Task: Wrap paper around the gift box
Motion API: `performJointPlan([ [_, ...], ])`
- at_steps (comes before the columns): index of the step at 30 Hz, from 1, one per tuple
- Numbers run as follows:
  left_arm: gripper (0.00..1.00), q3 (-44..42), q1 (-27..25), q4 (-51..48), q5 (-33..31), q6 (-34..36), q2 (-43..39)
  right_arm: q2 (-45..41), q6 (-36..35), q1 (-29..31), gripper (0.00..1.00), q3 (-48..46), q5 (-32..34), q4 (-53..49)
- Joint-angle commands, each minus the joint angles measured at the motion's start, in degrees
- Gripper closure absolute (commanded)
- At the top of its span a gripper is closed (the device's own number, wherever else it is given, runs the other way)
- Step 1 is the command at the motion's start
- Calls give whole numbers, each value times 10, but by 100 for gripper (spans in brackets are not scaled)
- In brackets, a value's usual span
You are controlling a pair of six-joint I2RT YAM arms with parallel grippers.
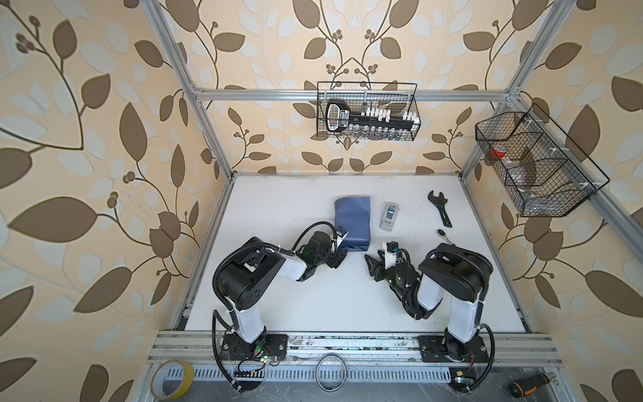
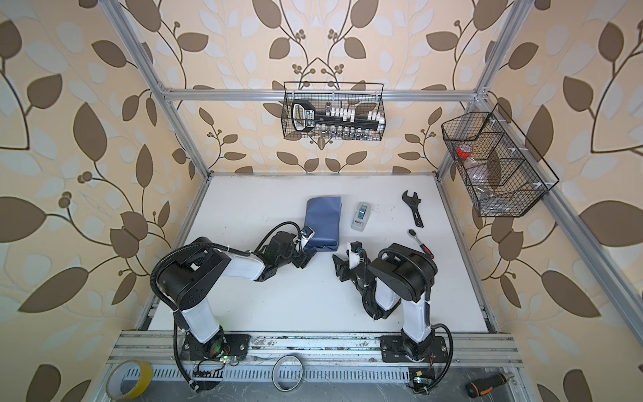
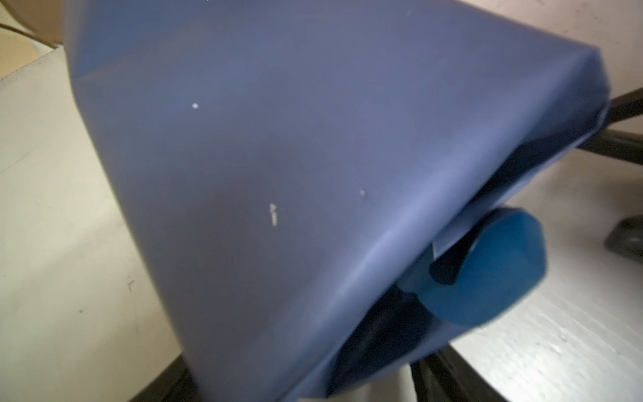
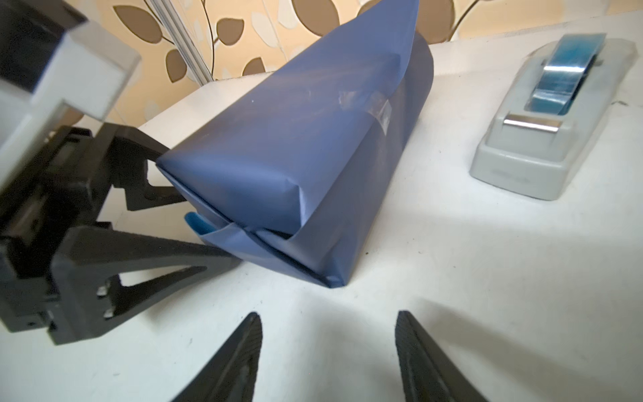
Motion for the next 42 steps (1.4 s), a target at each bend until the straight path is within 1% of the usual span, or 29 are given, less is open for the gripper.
performJointPlan([
  [1, 21, 16, 6, 11, 11, -7, 2, -61, 16, -2, 32, 6, -6, -86],
  [7, 21, 18, 7, 8, 9, -7, 4, -167, 33, -10, 24, 49, -17, -251],
  [10, 21, 19, 7, 8, 7, -7, 4, -196, 43, -30, 21, 92, -36, -336],
  [12, 21, 19, 6, 8, 8, -8, 6, -199, 46, -46, 18, 124, -51, -378],
  [16, 21, 21, 7, 7, 9, -10, 6, -171, 52, -75, 17, 202, -77, -456],
  [19, 21, 21, 6, 6, 9, -10, 7, -133, 52, -87, 17, 260, -95, -503],
  [25, 20, 21, 7, 8, 7, -10, 9, -59, 57, -97, 17, 350, -123, -563],
  [27, 20, 20, 7, 9, 6, -8, 10, -43, 53, -98, 17, 367, -126, -583],
  [31, 19, 20, 8, 10, 2, -7, 9, -25, 44, -100, 18, 375, -130, -609],
  [37, 15, 16, 15, 13, -2, -11, 9, -15, 23, -108, 26, 355, -159, -635],
  [39, 13, 17, 19, 10, 5, -12, 10, -18, 16, -110, 28, 346, -165, -639],
  [42, 12, 24, 24, -5, 31, -8, 9, -22, 2, -113, 30, 335, -179, -648],
])
